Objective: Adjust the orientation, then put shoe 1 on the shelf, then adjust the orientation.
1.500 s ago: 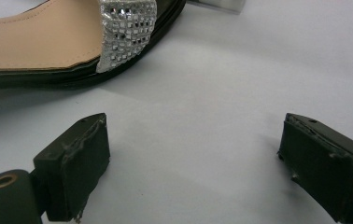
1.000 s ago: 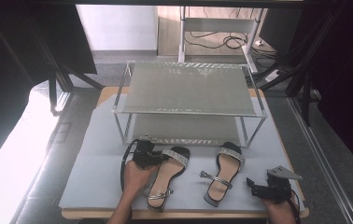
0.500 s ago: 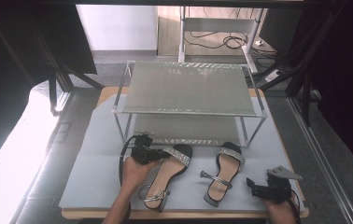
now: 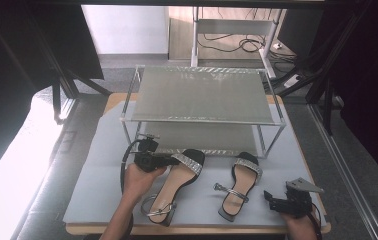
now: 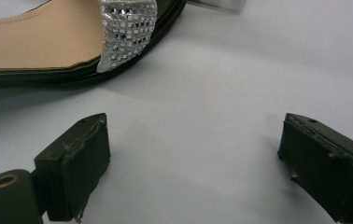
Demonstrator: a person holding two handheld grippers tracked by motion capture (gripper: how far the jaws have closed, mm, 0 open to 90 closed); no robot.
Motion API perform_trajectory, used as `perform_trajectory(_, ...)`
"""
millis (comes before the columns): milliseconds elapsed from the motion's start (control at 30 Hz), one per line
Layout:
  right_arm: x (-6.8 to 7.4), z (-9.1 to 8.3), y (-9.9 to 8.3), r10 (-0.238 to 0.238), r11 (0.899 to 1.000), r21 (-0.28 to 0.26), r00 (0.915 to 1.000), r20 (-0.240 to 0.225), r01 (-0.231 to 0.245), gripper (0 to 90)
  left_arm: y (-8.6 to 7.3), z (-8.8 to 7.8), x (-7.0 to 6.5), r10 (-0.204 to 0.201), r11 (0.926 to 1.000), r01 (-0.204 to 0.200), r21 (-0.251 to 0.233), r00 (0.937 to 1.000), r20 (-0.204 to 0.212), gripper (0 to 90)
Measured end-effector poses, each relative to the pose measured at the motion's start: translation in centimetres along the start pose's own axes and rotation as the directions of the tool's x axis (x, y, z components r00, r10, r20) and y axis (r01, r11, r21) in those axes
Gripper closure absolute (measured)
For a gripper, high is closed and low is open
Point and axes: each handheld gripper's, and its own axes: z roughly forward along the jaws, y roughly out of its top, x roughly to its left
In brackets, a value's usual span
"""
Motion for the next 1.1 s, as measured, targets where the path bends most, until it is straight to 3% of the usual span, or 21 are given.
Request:
perform_trajectory(167, 0.0, 0.0, 0.0, 0.0, 1.0, -0.001, 1.0, 0.001, 0.0, 9.3, 0.8, -0.9, -0.7, 0.022, 0.9996, -0.022, 0.016, 0.9993, 0.03, 72.2)
perform_trajectory(567, 0.0, 0.0, 0.0, -0.001, 1.0, 0.001, 1.0, 0.0, 0.001, 9.4, 2.6, -2.7, -2.0, 0.044, 0.9986, -0.045, 0.027, 0.9986, 0.028, 72.0)
perform_trajectory(1100, 0.0, 0.0, 0.0, 0.001, 1.0, -0.003, 1.0, 0.002, -0.001, 9.4, 4.8, -5.1, -3.9, 0.031, 0.9988, -0.034, 0.035, 0.9972, 0.068, 72.0)
